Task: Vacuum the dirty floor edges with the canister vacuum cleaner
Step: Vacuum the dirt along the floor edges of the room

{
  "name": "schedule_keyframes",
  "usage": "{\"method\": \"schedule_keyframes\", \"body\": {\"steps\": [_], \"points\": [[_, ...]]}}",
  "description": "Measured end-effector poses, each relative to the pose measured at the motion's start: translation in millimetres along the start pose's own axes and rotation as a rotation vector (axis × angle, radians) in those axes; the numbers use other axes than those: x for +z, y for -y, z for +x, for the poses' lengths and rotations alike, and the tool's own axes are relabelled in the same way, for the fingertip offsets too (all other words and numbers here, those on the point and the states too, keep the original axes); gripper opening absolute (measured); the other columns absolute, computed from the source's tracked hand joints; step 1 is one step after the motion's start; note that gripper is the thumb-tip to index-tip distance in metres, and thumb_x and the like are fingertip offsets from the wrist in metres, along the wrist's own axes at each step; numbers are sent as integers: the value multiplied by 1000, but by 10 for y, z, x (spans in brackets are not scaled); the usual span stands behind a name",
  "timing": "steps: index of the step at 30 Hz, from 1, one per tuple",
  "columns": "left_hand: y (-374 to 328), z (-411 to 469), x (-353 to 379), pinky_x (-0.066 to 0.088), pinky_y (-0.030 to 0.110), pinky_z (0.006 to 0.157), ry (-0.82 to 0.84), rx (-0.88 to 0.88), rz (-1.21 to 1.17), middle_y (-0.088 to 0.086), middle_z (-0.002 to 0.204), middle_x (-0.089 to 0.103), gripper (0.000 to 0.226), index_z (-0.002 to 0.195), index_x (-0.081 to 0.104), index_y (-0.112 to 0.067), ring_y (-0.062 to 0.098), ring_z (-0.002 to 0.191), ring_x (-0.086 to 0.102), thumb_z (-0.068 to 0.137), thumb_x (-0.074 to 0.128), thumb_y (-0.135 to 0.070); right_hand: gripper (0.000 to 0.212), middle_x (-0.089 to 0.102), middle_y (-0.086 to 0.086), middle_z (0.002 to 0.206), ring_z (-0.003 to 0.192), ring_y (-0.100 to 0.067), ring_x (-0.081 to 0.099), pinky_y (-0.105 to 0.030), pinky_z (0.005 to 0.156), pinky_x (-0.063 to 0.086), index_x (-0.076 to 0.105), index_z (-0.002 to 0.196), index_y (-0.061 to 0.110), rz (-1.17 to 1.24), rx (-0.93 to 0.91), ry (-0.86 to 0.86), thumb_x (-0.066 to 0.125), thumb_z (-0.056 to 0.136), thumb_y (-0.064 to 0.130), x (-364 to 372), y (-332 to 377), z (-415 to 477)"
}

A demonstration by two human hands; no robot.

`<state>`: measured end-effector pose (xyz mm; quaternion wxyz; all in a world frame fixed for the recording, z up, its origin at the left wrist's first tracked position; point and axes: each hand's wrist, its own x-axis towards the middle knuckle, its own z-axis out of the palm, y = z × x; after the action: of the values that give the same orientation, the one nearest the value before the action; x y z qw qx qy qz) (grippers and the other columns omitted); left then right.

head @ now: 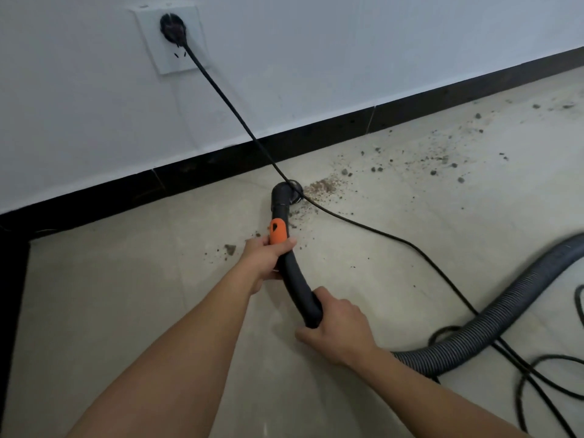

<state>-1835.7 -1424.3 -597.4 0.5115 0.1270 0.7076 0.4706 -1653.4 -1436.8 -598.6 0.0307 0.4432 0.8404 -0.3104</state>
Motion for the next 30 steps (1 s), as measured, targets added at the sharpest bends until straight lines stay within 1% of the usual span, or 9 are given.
{"method": "schedule_keyframes", "body": {"steps": [2,7,11,15,20,22,25,27,30], "points": [[-80,84,147,50,29,53,3,26,8,8,85,62,25,104,59,-7,20,71,60,88,68,-24,41,57,5,83,74,-21,57,-32,61,44,44,99,27,15,22,-12,64,71,50,-64,-77,104],[-271,300,471,50,31,58,44,43,65,6,83,59,20,101,57,-8,20,71,57,90,65,-23,37,55,6,75,70,-21,57,-33,59,44,42,90,26,55,70,-56,63,69,47,-211,-290,319],[-389,431,772,50,31,58,83,49,95,7,86,60,23,106,57,-7,20,73,58,91,65,-22,36,55,6,74,68,-21,57,-33,59,44,43,90,25,63,108,-89,63,69,46,-344,-512,431],[-471,518,1003,51,31,59,90,54,95,7,87,60,25,109,58,-6,19,73,58,91,65,-22,37,55,6,75,68,-19,57,-30,55,41,44,93,25,61,129,-97,64,71,46,-473,-675,529],[-496,451,861,50,31,56,21,50,99,7,84,59,14,96,57,-9,19,71,58,89,66,-18,40,58,4,78,71,-22,58,-31,59,44,45,97,26,72,100,-79,64,68,47,-460,-593,518],[-460,354,607,51,33,57,-26,32,99,9,87,60,18,100,57,-7,21,74,59,88,67,-16,40,58,5,80,72,-20,58,-30,57,42,46,99,28,111,58,-18,65,68,45,-382,-449,480],[-326,97,87,54,36,64,-86,-4,66,10,87,62,20,102,59,-4,23,76,61,88,67,-15,36,59,7,81,73,-17,58,-29,57,41,49,95,30,269,24,123,68,68,43,-208,-123,439],[-173,-132,-306,54,38,68,-126,-43,55,13,92,64,23,106,60,-2,26,81,62,88,66,-14,33,60,5,86,76,-18,59,-29,60,43,53,94,27,329,-29,273,72,70,40,-53,152,391],[112,-540,-882,53,39,71,-188,-110,71,16,97,64,26,110,60,-1,29,86,62,90,64,-15,33,60,0,96,85,-21,60,-28,67,46,53,97,23,346,-129,503,72,74,36,244,592,179]]}}
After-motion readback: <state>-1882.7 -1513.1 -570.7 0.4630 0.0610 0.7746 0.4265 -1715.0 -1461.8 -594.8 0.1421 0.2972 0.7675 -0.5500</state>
